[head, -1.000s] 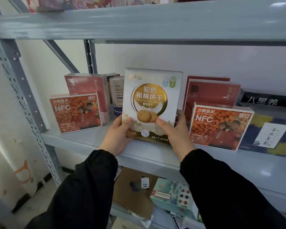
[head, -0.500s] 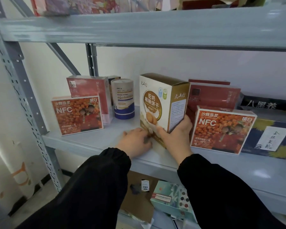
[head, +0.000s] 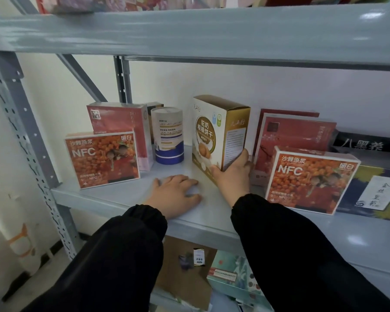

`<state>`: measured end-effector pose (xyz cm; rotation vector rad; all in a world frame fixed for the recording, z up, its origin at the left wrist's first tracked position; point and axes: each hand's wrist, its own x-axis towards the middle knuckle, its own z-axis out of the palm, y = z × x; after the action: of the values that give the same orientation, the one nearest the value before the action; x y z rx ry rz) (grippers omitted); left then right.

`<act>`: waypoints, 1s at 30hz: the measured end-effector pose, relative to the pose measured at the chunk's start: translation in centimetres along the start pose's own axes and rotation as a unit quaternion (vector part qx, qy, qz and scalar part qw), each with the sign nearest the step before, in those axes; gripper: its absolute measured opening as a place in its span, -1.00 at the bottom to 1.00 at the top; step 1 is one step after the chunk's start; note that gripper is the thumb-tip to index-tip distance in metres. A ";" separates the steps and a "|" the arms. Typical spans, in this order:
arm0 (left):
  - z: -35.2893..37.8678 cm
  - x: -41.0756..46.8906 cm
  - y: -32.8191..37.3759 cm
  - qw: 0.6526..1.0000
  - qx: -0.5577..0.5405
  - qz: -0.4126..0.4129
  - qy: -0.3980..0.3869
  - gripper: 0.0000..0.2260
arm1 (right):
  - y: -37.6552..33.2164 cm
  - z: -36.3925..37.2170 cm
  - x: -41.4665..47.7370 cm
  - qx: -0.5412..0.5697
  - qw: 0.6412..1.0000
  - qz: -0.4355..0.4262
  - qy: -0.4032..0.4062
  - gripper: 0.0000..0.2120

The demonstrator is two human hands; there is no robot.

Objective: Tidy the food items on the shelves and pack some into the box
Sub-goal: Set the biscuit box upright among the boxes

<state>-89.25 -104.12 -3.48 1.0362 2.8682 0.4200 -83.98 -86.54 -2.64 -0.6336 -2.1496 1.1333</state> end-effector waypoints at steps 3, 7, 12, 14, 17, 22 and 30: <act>0.3 0.1 -0.4 1.000 -0.023 -0.001 0.015 -0.46 | 0.2 1.2 1.6 0.012 1.000 0.007 0.000 0.02; 0.7 0.4 -0.7 0.999 -0.032 0.003 0.029 -0.47 | 0.7 2.7 4.1 0.019 0.998 0.046 -0.032 0.01; 1.1 0.7 -1.4 0.998 -0.041 0.015 0.047 -0.47 | 1.0 4.1 7.0 0.043 0.997 0.051 -0.035 -0.11; 1.1 0.9 -1.5 0.998 -0.045 0.016 0.051 -0.47 | 1.0 4.3 8.0 0.037 0.997 0.053 -0.030 -0.23; 1.2 0.9 -1.6 0.997 -0.051 0.020 0.056 -0.47 | 1.1 4.6 9.1 0.032 0.997 0.060 -0.028 -0.48; 1.1 0.7 -1.4 0.996 -0.057 0.013 0.060 -0.47 | 1.6 5.1 10.1 0.026 0.997 0.067 -0.033 -0.64; 0.7 0.5 -1.1 0.997 -0.057 0.006 0.054 -0.50 | 2.5 5.3 11.5 -0.002 0.994 0.113 -0.008 -0.75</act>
<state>-90.20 -104.49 -4.48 1.0430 2.8925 0.6526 -95.39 -80.55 -3.64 -0.8912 -2.1347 1.2559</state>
